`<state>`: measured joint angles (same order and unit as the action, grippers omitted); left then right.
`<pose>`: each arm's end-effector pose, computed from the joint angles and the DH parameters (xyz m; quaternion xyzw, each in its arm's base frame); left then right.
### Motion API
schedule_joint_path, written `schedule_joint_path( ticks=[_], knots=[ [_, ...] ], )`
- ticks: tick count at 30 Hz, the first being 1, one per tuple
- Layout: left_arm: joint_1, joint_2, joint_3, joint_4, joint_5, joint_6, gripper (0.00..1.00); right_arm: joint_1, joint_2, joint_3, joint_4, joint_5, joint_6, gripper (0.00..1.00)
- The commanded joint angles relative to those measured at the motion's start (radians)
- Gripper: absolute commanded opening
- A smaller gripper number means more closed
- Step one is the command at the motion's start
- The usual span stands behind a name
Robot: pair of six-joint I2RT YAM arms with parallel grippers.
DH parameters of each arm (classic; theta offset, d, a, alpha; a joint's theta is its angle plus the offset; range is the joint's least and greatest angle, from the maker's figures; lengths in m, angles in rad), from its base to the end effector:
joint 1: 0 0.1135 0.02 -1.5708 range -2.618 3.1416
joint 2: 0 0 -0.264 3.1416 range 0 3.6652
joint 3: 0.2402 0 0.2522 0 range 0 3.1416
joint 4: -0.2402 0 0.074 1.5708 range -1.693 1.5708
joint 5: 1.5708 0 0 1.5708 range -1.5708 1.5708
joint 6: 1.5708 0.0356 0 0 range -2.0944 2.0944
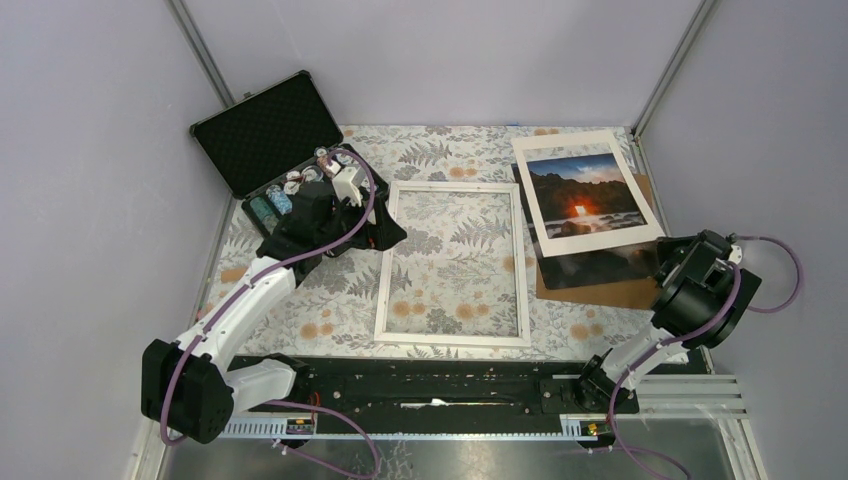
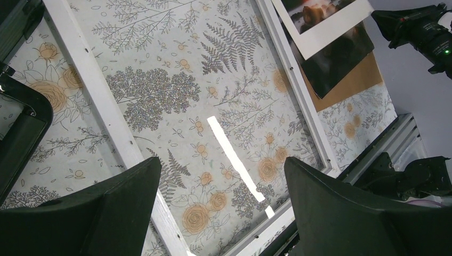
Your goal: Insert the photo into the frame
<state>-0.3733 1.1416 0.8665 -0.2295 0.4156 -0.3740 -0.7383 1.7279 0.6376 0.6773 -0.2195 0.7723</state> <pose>0.2326 -0.1066 0.2932 0.1046 0.8427 -0.3469 0.3981 0.2473 -0.2146 0.1411 0.5267 0.6468 0.1009 0.5422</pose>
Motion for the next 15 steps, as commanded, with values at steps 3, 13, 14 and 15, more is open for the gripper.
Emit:
schedule_joint_path(
  ticks=[3, 13, 14, 15],
  knots=[
    [-0.004, -0.017, -0.007, 0.052, 0.016, -0.002, 0.91, -0.044, 0.025, -0.006, 0.069, -0.112, 0.087, 0.00],
    [-0.004, -0.019, -0.009, 0.052, 0.014, -0.002, 0.91, -0.046, -0.214, 0.023, -0.184, -0.109, 0.031, 0.01],
    [-0.004, -0.021, -0.009, 0.051, 0.014, -0.002, 0.91, -0.045, -0.215, 0.036, -0.217, -0.083, 0.015, 0.12],
    [-0.004, -0.022, -0.009, 0.052, 0.014, -0.001, 0.91, -0.046, -0.206, 0.045, -0.245, -0.057, 0.009, 0.26]
  ],
)
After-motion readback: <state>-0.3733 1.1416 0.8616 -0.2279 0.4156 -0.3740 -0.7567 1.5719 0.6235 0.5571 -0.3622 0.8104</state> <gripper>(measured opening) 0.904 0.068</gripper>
